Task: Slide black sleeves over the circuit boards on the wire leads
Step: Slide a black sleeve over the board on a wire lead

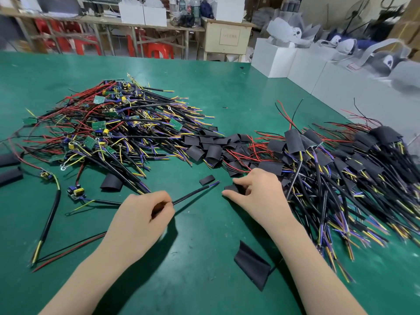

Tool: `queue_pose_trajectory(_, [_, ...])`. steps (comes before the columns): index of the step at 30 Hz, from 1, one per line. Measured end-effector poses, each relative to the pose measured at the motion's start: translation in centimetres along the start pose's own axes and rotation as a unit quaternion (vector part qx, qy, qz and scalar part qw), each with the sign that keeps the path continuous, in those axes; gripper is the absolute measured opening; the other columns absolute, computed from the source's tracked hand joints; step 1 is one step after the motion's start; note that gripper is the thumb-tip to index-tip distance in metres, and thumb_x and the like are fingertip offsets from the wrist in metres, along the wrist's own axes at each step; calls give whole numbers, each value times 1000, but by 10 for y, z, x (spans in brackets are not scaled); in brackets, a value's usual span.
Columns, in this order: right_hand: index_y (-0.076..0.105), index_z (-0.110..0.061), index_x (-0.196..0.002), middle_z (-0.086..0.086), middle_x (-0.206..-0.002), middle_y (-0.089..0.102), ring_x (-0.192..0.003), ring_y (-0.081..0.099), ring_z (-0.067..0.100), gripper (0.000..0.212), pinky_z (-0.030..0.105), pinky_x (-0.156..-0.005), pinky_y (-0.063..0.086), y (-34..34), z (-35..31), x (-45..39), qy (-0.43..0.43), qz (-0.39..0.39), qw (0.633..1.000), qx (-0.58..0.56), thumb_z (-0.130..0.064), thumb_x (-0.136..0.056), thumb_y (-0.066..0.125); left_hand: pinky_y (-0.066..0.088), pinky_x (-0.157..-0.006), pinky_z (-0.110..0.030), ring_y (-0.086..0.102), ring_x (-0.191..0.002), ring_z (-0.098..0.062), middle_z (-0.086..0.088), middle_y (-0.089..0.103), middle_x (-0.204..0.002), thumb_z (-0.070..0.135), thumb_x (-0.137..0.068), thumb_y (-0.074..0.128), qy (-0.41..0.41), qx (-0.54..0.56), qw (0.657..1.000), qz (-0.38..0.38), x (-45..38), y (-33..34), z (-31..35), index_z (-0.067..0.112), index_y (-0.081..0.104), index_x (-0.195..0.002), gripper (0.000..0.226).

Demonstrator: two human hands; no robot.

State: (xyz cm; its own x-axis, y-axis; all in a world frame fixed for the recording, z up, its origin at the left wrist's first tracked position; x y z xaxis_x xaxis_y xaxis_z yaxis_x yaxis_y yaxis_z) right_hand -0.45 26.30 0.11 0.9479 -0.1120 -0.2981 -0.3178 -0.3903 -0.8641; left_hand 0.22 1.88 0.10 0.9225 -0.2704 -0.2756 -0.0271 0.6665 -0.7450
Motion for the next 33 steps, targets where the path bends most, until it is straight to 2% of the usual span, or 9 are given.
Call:
queue_pose_trajectory(2, [74,-10,-95,2,-88,60,-64,57,15,35,27,-71,49,-3,3,0,-17,-26,999,-43,-40,-76,74,39,-58,-30,47,-57,-23,-3,51,-52,12,-86,62,1,2,1000,-3,0,0,0,17,60,-67,20])
queue_pose_trajectory(5, [70,-14,-113,-3,-114,59,-59,58,7,37,4,-66,39,-12,7,0,-57,-104,989,-89,-16,-76,74,42,-60,-34,47,-57,-22,-3,53,-55,11,-86,61,-6,11,1000,-6,0,-2,-1,17,60,-66,21])
queue_pose_trajectory(8, [73,-15,-108,-4,-111,61,-61,56,7,34,2,-63,37,-16,8,1,-79,-139,983,-90,-8,-75,74,42,-62,-33,47,-58,-21,-4,56,-57,10,-85,61,-14,19,1000,-9,-1,-2,-2,17,61,-66,21])
queue_pose_trajectory(12, [77,-16,-92,2,-84,63,-62,56,12,19,16,-53,51,-16,8,1,-76,-100,985,-119,-6,-76,74,33,-53,-22,43,-53,-15,-5,59,-58,7,-84,60,-22,51,998,-10,-2,-4,-1,18,62,-62,25])
queue_pose_trajectory(14, [77,-17,-90,4,-77,62,-54,60,13,17,26,-47,54,-15,10,0,-43,-59,988,-135,-5,-78,74,29,-50,-19,40,-50,-11,-4,58,-56,3,-83,59,-25,76,997,-2,-3,-6,-1,20,61,-59,30])
queue_pose_trajectory(17, [78,-12,-92,3,-76,64,-51,60,5,18,25,-54,55,-14,12,-2,-26,13,989,-148,-2,-77,75,25,-47,-17,36,-47,-8,2,52,-50,1,-81,58,-23,99,995,13,-5,-9,-1,17,60,-56,30])
queue_pose_trajectory(20, [77,-12,-96,1,-85,70,-70,63,12,24,13,-70,45,-14,11,-3,-48,37,992,-113,-2,-74,76,24,-47,-18,34,-47,-7,7,50,-49,15,-78,53,-21,127,992,10,-4,-10,-1,16,60,-55,24])
queue_pose_trajectory(23, [77,-13,-96,-2,-88,70,-78,62,10,27,2,-72,36,-14,7,-2,-72,45,990,-109,-1,-73,76,24,-49,-21,34,-49,-9,4,48,-49,21,-71,47,-22,138,990,11,-4,-10,-2,15,61,-56,21])
queue_pose_trajectory(33, [77,-9,-97,1,-88,70,-75,58,6,31,3,-70,39,-15,2,1,-109,82,985,-105,8,-72,72,25,-49,-22,33,-48,-8,5,49,-48,22,-72,47,-27,151,988,21,-7,-12,-4,15,61,-56,23])
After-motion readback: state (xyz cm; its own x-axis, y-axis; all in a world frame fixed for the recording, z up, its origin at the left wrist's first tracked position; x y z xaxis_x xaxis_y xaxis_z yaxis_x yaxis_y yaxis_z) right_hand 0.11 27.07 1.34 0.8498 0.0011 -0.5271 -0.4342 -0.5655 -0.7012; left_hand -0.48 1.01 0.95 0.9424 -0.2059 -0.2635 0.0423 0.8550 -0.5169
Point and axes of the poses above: each hand's wrist, its own x-axis away from the middle knuckle, its own y-axis out of the palm, z = x × y, the point moved 1 cm from there along -x, towards the middle knuckle
